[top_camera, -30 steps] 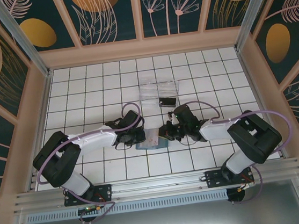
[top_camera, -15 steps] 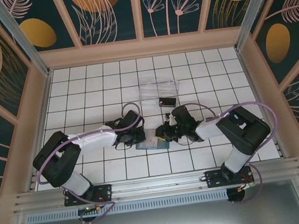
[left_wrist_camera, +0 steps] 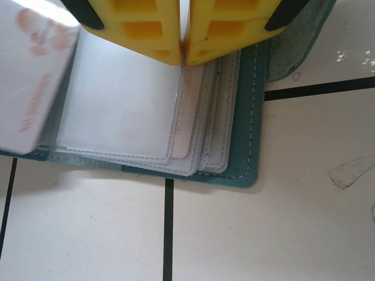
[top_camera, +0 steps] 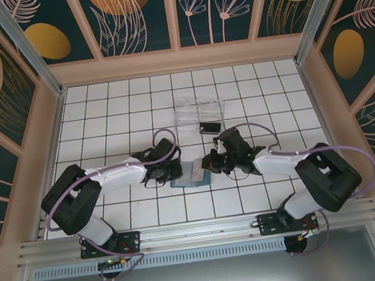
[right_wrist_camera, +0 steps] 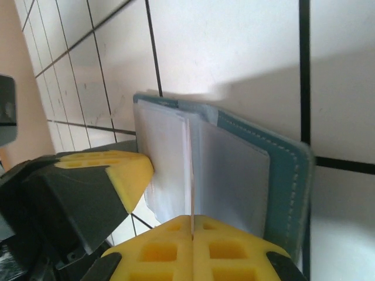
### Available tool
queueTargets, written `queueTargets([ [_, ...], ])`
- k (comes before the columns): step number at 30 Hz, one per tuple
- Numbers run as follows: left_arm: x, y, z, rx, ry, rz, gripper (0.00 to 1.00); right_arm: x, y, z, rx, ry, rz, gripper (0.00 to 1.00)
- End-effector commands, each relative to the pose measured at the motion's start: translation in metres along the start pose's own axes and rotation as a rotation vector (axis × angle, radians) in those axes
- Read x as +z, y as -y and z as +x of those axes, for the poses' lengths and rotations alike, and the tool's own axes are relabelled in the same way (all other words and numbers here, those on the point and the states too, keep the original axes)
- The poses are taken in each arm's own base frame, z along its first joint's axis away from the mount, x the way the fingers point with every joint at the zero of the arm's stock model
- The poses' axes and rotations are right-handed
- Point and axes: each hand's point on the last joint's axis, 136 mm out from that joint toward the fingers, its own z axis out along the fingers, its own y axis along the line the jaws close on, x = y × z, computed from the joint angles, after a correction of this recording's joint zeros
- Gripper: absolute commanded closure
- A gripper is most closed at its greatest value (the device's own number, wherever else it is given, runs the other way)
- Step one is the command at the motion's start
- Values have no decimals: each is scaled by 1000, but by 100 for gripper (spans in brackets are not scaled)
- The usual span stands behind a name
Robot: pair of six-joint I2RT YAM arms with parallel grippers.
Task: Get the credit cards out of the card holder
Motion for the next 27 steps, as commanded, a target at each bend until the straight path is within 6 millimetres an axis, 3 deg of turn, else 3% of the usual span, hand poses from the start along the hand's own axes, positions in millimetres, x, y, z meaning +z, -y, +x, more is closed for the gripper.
queueTargets([
  [1, 8, -40, 19, 4, -58, -151, 88, -24, 2, -17, -79, 59, 123, 96],
  [7, 10, -37, 17, 0, -48, -133, 89, -54, -20, -67, -335, 191, 223, 96],
  [13, 11, -34, 18, -3, -48, -103, 89, -69, -37, -121, -742, 248, 447, 98],
  [19, 10, -32, 17, 10, -43, -91, 89, -49, -40, -113, -1228, 29, 461, 99],
  [27, 6, -32, 18, 21, -42, -91, 89, -23, -39, -118, -1489, -202, 437, 100],
])
